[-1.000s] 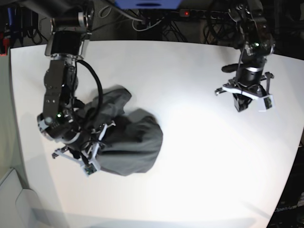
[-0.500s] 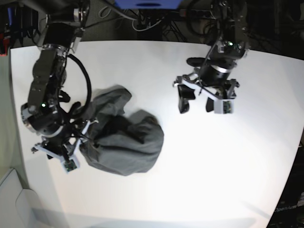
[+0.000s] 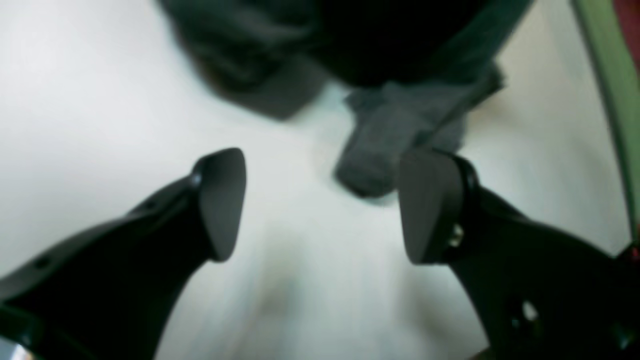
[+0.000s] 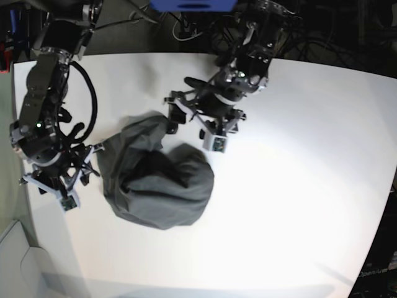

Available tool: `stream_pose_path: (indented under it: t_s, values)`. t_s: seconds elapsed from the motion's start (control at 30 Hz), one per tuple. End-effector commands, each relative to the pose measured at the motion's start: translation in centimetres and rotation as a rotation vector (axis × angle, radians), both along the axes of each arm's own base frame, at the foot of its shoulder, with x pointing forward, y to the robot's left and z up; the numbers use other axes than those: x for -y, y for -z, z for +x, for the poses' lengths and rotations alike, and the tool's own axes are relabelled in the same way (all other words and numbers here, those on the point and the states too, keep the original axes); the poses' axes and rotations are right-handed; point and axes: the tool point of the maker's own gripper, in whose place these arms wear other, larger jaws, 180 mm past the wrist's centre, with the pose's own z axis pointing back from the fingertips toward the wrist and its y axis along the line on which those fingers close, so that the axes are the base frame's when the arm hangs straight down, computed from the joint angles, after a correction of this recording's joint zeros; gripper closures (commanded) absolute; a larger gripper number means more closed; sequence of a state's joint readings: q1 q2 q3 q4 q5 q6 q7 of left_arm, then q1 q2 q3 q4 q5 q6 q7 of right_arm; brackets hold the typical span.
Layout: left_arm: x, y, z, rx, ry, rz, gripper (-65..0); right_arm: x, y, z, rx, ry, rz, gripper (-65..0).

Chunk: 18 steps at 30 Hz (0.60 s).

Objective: Layout the t-shirt on the table in an organized manner, then fold the t-shirt properly
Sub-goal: 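Grasp the t-shirt edge with the left gripper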

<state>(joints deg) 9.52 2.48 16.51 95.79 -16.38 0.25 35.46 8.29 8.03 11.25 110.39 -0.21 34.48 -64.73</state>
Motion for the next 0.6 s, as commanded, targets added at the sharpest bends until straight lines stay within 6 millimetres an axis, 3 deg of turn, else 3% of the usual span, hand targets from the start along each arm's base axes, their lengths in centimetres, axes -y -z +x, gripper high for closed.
stream_pose_path:
  t_s: [0.0,0.13,0.57]
  values:
    - [0.8,-1.4,0.8,0.036,-0.007,-0.034,-45.8,0.2,-1.5,0.6,0.049,-0.001,-0.006,-31.3]
    - [2.5,-1.4,1.5,0.027,-0.002,-0.059,-45.8,0.2,-0.8,0.1,0.032,-0.002,-0.006,-31.3]
    - [4.9,2.3,2.9,-0.072,0.045,-0.028,-45.8,1.3,-0.2,-0.7,0.003,0.0,-0.044,-31.3]
